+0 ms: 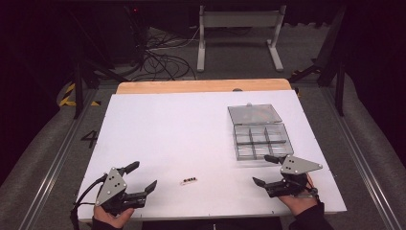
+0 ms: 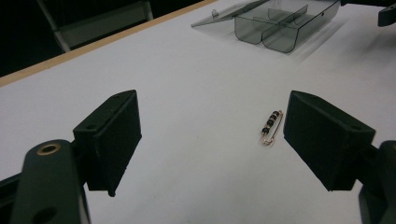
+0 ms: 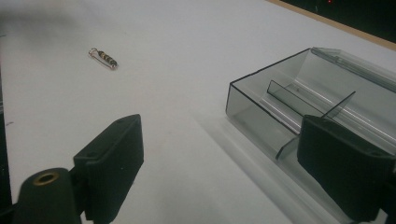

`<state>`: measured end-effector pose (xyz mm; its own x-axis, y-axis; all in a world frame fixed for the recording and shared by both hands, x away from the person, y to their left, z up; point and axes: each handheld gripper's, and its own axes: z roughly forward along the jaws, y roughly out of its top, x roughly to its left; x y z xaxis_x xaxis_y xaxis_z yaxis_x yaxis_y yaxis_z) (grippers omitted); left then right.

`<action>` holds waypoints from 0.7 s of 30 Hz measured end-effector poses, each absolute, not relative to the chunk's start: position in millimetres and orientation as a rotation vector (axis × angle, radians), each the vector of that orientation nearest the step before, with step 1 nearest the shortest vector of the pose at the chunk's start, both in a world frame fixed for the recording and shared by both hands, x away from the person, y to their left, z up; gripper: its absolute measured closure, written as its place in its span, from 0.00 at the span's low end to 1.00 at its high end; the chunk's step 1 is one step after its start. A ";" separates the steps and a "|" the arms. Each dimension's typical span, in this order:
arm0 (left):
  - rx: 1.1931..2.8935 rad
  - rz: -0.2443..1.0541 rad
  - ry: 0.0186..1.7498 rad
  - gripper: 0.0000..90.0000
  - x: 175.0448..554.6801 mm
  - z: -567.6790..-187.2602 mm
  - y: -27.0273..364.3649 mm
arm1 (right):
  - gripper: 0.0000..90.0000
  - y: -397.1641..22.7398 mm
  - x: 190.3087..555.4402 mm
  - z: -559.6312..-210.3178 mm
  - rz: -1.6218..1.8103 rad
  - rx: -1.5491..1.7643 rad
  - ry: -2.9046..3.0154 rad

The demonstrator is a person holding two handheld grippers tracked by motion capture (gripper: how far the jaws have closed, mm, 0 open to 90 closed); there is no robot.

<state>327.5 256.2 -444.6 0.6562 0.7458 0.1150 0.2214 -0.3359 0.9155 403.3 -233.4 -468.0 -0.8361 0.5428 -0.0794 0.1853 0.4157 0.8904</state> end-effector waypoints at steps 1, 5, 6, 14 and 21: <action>1.878 0.666 0.758 0.22 327.5 -444.4 255.9 | 0.17 -233.7 403.1 -467.8 1.389 0.622 2.318; 1.877 0.687 0.759 0.22 326.5 -443.8 255.6 | 0.17 -234.1 402.8 -467.4 1.393 0.620 2.317; 1.877 0.687 0.759 0.22 326.5 -443.8 255.6 | 0.17 -234.2 402.7 -467.3 1.392 0.620 2.317; 1.857 0.701 0.771 0.22 325.4 -443.6 257.4 | 0.18 -233.4 402.3 -466.7 1.370 0.627 2.317; 1.857 0.701 0.773 0.22 324.9 -443.3 257.7 | 0.19 -233.4 402.0 -466.5 1.370 0.625 2.319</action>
<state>324.9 257.7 -443.3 0.6325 0.7633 0.1315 0.2051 -0.3288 0.9218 402.0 -233.4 -466.5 -0.8314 0.5480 -0.0923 0.1834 0.4275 0.8852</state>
